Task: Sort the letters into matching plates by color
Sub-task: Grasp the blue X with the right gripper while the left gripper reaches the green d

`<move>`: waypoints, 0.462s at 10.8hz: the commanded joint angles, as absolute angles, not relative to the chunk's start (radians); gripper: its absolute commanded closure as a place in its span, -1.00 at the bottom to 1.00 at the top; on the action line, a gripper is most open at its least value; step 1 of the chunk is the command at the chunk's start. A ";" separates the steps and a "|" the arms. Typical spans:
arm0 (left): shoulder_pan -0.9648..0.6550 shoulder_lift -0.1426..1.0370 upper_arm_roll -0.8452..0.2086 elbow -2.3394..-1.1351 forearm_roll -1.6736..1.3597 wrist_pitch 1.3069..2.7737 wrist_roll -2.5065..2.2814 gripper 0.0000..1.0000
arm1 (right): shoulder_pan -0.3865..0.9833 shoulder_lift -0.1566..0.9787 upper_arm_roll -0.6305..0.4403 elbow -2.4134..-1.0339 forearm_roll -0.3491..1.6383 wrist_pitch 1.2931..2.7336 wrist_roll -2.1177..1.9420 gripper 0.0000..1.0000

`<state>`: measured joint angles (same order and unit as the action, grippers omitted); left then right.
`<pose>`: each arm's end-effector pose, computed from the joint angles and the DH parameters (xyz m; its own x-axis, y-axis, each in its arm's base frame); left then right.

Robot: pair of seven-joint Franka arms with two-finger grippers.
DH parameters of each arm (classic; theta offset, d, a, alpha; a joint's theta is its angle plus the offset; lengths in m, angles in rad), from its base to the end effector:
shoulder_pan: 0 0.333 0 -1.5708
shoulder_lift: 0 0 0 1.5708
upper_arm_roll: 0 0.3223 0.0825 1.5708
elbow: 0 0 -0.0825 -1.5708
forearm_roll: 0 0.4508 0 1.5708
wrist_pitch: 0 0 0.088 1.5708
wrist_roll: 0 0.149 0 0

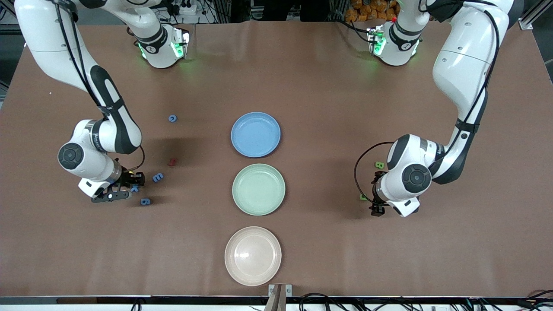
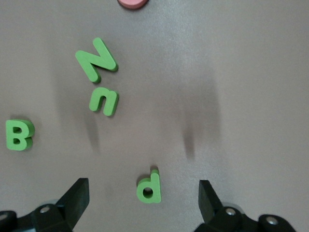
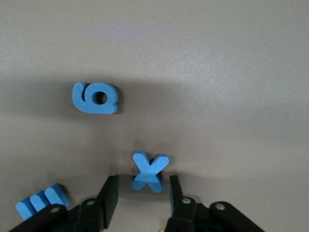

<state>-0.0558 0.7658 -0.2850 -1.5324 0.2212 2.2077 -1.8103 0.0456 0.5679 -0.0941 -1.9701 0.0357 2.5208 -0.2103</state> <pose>0.7214 -0.2208 0.1313 0.1670 0.9859 -0.0129 0.9841 -0.1675 -0.0587 0.6519 -0.0339 0.0871 0.9891 0.1461 -0.0200 0.1466 -0.9888 0.0266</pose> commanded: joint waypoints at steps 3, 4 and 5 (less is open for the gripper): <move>-0.084 0.851 -0.282 -1.437 0.238 2.249 -1.838 -1.00 | 0.032 0.589 -0.081 -1.954 0.048 2.531 -0.218 0.04; -0.086 0.856 -0.282 -1.436 0.238 2.255 -1.838 -1.00 | 0.032 0.591 -0.081 -1.954 0.048 2.531 -0.218 0.09; -0.086 0.861 -0.282 -1.436 0.238 2.263 -1.838 -1.00 | 0.032 0.591 -0.081 -1.954 0.048 2.531 -0.218 0.24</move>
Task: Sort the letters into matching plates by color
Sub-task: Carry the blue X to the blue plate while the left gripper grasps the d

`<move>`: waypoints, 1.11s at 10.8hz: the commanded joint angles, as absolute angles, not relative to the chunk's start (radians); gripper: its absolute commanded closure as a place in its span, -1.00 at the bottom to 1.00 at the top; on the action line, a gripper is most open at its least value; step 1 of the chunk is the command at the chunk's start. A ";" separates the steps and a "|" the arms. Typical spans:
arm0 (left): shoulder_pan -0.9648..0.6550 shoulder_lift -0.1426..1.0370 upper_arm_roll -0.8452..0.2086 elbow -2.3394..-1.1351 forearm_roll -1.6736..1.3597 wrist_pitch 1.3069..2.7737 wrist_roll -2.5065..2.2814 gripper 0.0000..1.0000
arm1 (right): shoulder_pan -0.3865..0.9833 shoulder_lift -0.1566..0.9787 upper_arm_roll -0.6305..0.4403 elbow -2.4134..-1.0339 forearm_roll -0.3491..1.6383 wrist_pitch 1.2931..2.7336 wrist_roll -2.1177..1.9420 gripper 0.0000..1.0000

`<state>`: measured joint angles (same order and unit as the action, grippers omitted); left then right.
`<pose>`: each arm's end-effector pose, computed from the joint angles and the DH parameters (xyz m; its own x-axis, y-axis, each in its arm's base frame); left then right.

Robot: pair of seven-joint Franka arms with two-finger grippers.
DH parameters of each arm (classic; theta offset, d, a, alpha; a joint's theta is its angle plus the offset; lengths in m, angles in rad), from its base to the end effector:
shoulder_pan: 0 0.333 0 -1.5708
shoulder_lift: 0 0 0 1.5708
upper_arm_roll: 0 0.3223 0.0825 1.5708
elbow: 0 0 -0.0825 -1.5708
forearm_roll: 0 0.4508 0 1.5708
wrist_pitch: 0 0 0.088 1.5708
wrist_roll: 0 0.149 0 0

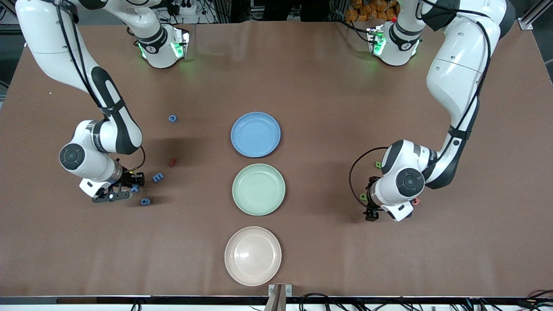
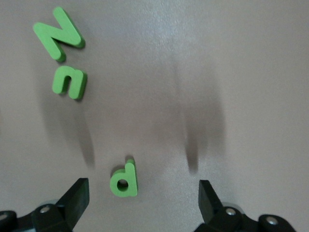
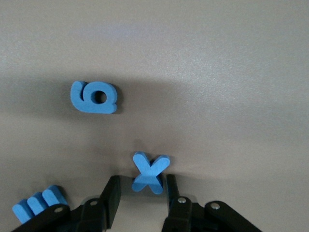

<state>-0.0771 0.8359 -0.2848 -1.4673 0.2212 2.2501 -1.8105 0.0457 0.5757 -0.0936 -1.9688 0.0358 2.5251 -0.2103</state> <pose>0.7335 -0.2382 0.1133 0.1740 0.9841 -0.0363 0.9843 -0.1750 -0.0238 0.6512 -0.0337 0.0829 0.9889 0.1467 -0.0222 0.1473 -0.9887 0.0266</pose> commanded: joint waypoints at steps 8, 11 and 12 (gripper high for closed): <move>-0.103 0.870 -0.272 -1.451 0.255 2.263 -1.845 -1.00 | 0.087 0.532 -0.080 -1.841 0.049 2.262 -0.149 1.00; -0.103 0.868 -0.264 -1.456 0.265 2.263 -1.845 -1.00 | 0.132 0.519 0.001 -1.810 0.049 2.191 0.073 1.00; -0.103 0.870 -0.264 -1.456 0.285 2.263 -1.848 -1.00 | 0.146 0.506 0.052 -1.812 0.049 2.191 0.186 1.00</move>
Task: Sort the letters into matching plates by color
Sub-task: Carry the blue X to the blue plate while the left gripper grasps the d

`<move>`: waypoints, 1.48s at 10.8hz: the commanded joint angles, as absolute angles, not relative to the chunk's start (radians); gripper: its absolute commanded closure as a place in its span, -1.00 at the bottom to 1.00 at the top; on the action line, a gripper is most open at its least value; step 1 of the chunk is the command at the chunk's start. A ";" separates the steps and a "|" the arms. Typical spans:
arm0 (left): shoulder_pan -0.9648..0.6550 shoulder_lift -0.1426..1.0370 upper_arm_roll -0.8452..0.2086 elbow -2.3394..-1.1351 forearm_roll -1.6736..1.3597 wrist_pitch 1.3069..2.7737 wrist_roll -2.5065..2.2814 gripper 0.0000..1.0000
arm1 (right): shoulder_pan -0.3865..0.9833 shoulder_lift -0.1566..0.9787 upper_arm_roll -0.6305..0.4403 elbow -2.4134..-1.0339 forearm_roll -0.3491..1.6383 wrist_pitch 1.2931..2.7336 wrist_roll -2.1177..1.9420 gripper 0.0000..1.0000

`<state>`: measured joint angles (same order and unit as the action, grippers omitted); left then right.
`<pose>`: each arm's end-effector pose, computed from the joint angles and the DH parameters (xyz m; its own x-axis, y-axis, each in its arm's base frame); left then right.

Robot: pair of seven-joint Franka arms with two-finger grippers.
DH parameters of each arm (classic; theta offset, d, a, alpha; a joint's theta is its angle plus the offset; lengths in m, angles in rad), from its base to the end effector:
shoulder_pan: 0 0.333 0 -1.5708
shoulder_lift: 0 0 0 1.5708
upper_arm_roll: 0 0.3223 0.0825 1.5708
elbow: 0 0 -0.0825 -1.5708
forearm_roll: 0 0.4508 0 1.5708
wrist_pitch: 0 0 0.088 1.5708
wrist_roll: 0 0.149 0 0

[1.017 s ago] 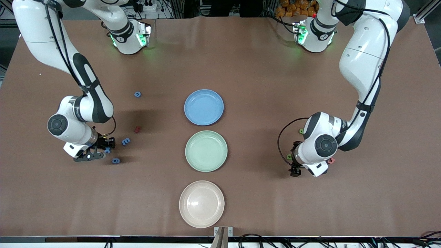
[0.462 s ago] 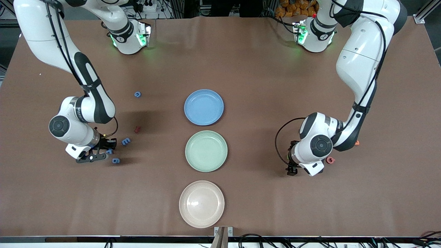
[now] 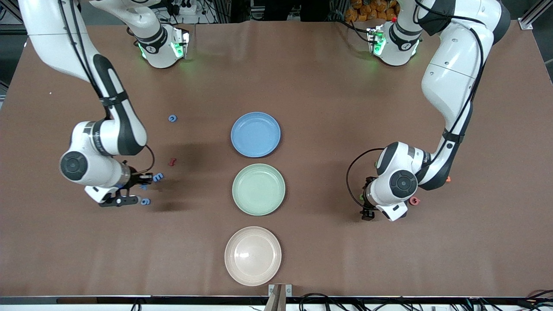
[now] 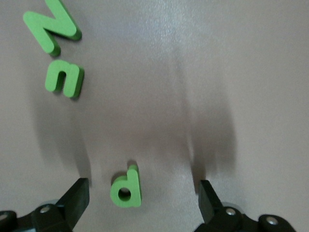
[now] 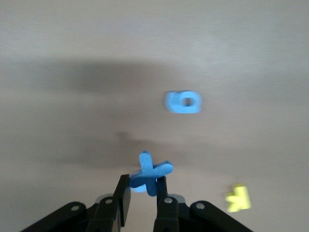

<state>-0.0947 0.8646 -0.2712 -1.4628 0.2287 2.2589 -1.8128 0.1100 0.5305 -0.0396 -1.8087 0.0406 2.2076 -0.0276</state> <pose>0.7282 -0.2418 0.0928 0.1834 0.9827 -0.0257 0.9821 -0.1843 -0.0389 0.6816 0.0510 0.1563 0.9885 0.0759 -0.1304 0.0749 -0.9971 -0.0128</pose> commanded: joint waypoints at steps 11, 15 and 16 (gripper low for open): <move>-0.123 0.868 -0.256 -1.453 0.288 2.263 -2.009 1.00 | 0.505 0.499 0.201 -1.825 0.049 2.194 0.970 1.00; -0.123 0.862 -0.256 -1.453 0.290 2.263 -2.011 1.00 | 0.514 0.499 0.233 -1.871 0.048 2.210 0.994 -0.49; -0.124 0.856 -0.258 -1.450 0.299 2.263 -2.006 1.00 | 0.514 0.491 0.233 -1.879 0.045 2.220 0.994 -0.68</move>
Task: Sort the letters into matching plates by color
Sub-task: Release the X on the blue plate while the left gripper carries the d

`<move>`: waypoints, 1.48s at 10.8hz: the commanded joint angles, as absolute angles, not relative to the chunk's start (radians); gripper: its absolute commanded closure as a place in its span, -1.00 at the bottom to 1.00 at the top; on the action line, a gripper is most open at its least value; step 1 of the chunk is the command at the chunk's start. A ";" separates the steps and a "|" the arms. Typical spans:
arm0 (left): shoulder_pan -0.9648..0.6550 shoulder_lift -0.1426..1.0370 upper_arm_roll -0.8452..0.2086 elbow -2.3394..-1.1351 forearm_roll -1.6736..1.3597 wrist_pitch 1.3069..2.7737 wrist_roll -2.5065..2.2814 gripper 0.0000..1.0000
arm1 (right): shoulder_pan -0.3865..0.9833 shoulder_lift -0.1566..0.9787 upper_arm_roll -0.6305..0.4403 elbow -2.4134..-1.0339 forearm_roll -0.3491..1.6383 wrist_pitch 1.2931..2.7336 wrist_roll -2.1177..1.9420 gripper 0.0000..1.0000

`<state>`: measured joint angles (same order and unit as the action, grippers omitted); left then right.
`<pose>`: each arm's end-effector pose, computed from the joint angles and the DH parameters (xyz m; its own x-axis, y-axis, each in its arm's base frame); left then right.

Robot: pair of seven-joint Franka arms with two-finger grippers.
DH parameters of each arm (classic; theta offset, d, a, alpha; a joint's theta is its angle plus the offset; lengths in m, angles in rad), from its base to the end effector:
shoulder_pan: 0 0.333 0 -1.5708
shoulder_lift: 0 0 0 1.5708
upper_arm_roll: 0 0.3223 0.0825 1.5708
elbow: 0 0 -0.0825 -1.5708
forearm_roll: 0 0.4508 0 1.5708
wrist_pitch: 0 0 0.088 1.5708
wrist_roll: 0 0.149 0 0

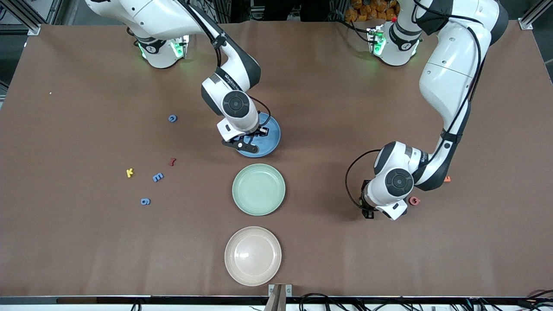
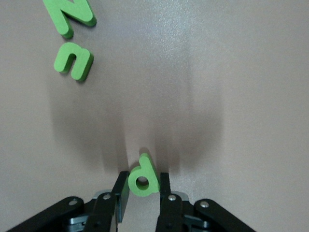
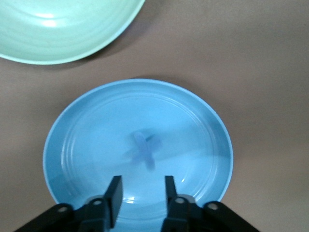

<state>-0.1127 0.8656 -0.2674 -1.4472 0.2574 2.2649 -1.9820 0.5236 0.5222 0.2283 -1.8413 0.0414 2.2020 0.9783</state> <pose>0.7320 -0.2515 0.0993 0.0467 0.9989 -0.0023 0.9988 -0.0467 -0.0142 0.4893 0.4618 0.1559 0.9413 -0.2700 -0.2026 -0.2661 -0.9628 0.0466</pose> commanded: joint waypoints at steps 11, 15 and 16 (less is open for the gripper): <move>-0.382 0.798 -0.268 -1.440 0.336 2.356 -2.051 1.00 | 0.068 0.360 0.195 -2.023 -0.044 2.307 0.330 -0.71; -0.434 0.788 -0.264 -1.440 0.336 2.482 -2.112 1.00 | -0.014 0.431 0.167 -2.034 -0.210 2.407 0.137 -0.84; -0.440 0.787 -0.265 -1.440 0.337 2.520 -2.117 1.00 | -0.015 0.452 0.167 -2.034 -0.260 2.419 0.041 -0.85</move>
<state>-0.4211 0.8069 -0.2787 -1.4274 0.3137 2.4479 -2.0691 0.0040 0.4150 0.1566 -2.0246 -0.1605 2.3809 0.1887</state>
